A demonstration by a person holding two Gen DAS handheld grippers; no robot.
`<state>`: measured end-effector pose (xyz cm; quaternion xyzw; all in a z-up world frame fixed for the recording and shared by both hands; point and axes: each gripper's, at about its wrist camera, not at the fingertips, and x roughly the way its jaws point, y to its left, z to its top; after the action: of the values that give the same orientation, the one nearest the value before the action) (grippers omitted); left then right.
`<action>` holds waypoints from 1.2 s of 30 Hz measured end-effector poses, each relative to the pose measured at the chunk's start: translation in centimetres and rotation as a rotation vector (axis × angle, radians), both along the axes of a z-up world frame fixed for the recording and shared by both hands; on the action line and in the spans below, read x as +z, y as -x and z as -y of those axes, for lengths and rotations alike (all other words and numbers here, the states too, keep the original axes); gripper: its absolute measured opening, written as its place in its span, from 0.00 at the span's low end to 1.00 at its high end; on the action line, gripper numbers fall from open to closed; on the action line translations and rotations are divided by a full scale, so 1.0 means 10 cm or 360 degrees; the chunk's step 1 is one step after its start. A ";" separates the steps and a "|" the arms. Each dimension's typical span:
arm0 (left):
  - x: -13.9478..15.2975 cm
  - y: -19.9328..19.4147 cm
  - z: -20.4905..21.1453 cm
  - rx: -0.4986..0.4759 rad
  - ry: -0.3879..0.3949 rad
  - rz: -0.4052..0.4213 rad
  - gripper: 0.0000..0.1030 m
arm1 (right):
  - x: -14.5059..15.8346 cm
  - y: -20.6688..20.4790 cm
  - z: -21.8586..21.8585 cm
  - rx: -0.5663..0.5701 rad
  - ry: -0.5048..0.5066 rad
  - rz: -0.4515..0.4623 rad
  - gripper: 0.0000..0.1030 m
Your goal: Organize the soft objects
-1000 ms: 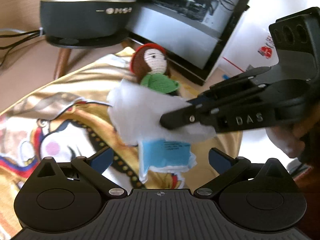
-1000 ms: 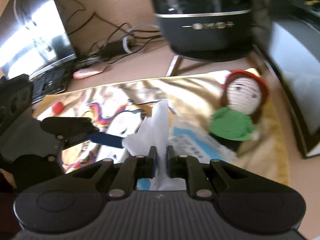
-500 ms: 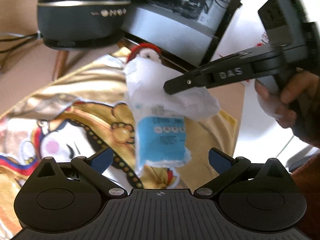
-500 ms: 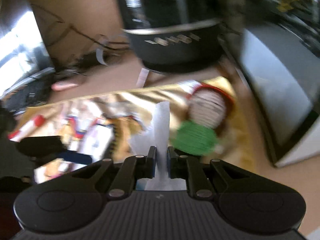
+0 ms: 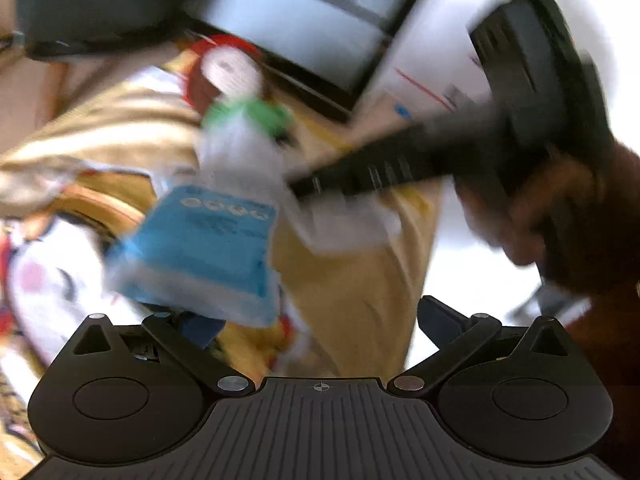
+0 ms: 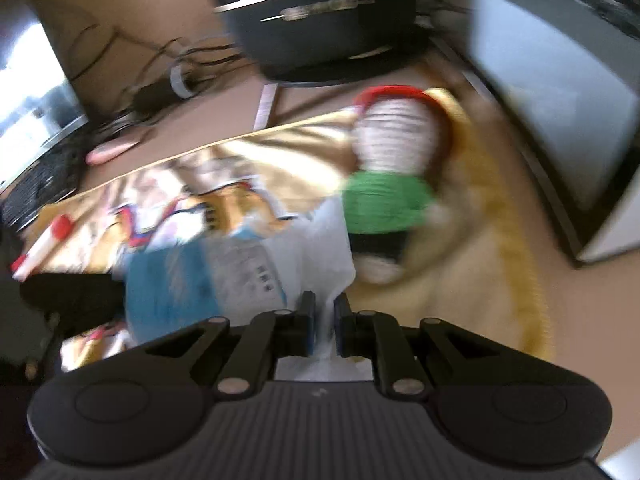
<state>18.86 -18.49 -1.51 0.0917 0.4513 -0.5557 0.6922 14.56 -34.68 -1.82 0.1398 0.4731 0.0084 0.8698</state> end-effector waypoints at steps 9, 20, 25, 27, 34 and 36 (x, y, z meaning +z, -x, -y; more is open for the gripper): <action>0.08 -0.20 -0.14 0.0174 -0.0045 0.0130 1.00 | 0.03 -0.13 -0.31 0.0187 0.0004 0.0023 0.13; 0.16 -0.47 -0.52 0.0461 -0.0007 0.0058 1.00 | 0.56 -0.28 0.16 0.0023 -0.0113 0.0265 0.15; 0.15 -0.53 -0.57 0.0507 0.0018 -0.0002 1.00 | 0.55 -0.66 -0.25 0.0267 -0.0069 0.0268 0.14; 0.16 -0.51 -0.57 0.0494 0.0032 0.0023 1.00 | 0.38 -0.75 -0.38 0.0328 0.0013 0.0183 0.14; 0.20 -0.64 -0.55 0.0556 0.0068 0.0069 1.00 | 0.13 -0.57 -0.28 0.0230 -0.0018 0.0091 0.14; 0.13 -0.74 -0.47 0.0575 0.0025 0.0063 1.00 | 0.09 -0.54 -0.21 0.0192 -0.0038 0.0075 0.15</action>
<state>26.25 -13.77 -0.21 0.0146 0.4424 -0.4239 0.7902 19.98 -32.56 -0.91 0.1213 0.4598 0.0698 0.8769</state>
